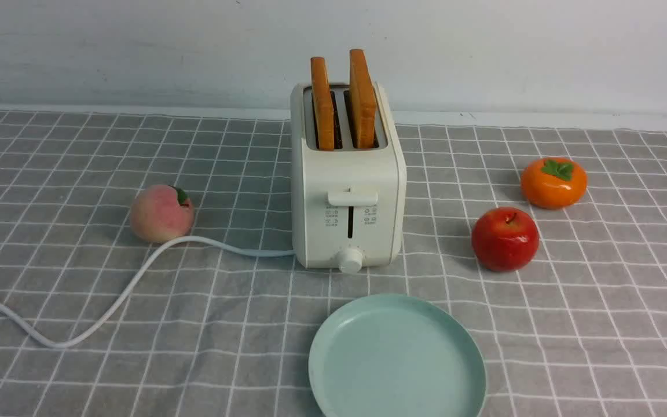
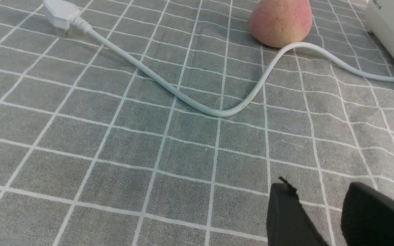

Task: Take toasted bread from bread machine on grey coffee table place on plate.
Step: 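Grasp the toast slice in the toaster and pull it up out of the slot with the right gripper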

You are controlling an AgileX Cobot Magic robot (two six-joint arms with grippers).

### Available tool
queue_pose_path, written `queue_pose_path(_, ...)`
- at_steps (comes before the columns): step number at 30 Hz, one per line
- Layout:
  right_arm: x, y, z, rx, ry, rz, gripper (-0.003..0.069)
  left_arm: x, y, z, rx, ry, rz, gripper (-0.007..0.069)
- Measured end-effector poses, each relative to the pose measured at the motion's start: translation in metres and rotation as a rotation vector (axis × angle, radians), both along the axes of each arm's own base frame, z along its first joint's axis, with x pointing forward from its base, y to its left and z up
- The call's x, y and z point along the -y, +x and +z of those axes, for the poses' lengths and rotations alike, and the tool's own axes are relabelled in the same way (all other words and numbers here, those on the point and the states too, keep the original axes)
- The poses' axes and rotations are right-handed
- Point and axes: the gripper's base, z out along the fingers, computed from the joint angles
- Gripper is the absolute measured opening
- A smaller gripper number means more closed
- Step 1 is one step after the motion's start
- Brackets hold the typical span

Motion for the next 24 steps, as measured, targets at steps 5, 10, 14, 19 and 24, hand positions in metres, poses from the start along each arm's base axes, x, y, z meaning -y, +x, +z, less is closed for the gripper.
queue_pose_path(5, 0.0, 0.0, 0.0, 0.0, 0.0, 0.0, 0.0239, 0.0, 0.0, 0.0, 0.0, 0.0, 0.0, 0.0238)
queue_pose_path(10, 0.0, 0.0, 0.0, 0.0, -0.001, 0.0, 0.0239, 0.0, 0.0, 0.0, 0.0, 0.0, 0.0, 0.0238)
queue_pose_path(14, 0.0001, 0.0, 0.0, 0.0, -0.002, 0.0, 0.0239, 0.0, 0.0, 0.0, 0.0, 0.0, 0.0, 0.0238)
queue_pose_path(19, 0.0001, 0.0, 0.0, 0.0, -0.004, 0.0, 0.0239, 0.0002, 0.0, 0.0, 0.0, -0.007, 0.001, 0.0238)
queue_pose_path(24, 0.0004, 0.0, 0.0, 0.001, -0.011, -0.001, 0.0239, 0.0011, 0.0, 0.0, 0.0, -0.035, -0.001, 0.0238)
